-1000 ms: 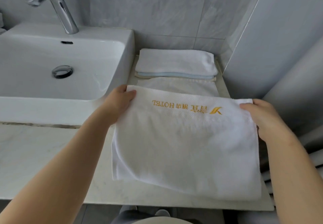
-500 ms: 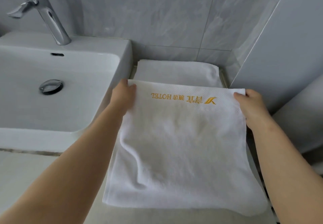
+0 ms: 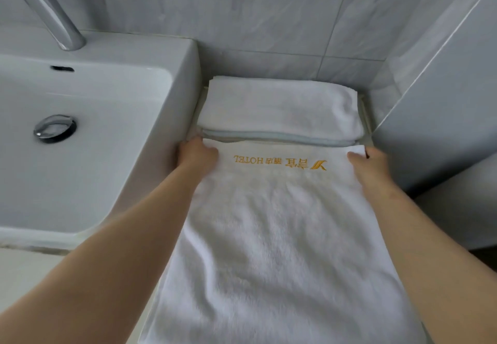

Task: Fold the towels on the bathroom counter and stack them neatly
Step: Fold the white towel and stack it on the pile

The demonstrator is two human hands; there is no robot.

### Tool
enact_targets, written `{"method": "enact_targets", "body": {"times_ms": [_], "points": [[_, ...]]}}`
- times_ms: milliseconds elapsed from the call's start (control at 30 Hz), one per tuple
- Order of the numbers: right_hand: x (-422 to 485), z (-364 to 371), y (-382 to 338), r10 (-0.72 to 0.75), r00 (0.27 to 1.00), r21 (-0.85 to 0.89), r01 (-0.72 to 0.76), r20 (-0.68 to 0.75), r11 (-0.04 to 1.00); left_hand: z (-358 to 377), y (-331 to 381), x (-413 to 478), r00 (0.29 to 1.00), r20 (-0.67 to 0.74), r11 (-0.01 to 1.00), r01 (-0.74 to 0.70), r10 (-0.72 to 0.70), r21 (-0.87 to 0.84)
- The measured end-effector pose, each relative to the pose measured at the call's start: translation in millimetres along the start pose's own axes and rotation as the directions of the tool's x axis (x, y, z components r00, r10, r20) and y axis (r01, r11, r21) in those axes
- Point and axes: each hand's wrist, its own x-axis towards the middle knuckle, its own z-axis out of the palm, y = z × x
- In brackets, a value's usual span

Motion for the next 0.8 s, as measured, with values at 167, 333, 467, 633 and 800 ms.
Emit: {"method": "enact_targets", "body": {"times_ms": [167,333,467,633,800], "points": [[-3,-2,4,0.032,0.995,0.072,-0.039,0.099,0.997,-4,2,-2,0.996,0.091,0.994,0.008,0.002,-0.11],[-17,-5,6,0.021,0.991,0.083,-0.032,0.133,0.996,-6,-6,-7,0.982,0.187,0.976,0.059,-0.019,-0.209],[-33,-7,9,-0.019,0.992,0.157,-0.001,0.128,0.988,-8,-13,-17,0.996,0.094,0.941,0.029,0.003,-0.337],[-52,-20,10,0.001,0.973,0.253,-0.06,0.229,0.966,-21,-12,-34,0.997,0.011,0.887,-0.059,0.072,-0.459],[-65,-35,-2,0.049,0.896,0.405,-0.248,0.442,0.88,-37,-8,-49,0.982,-0.042,0.884,-0.183,0.183,-0.431]]}}
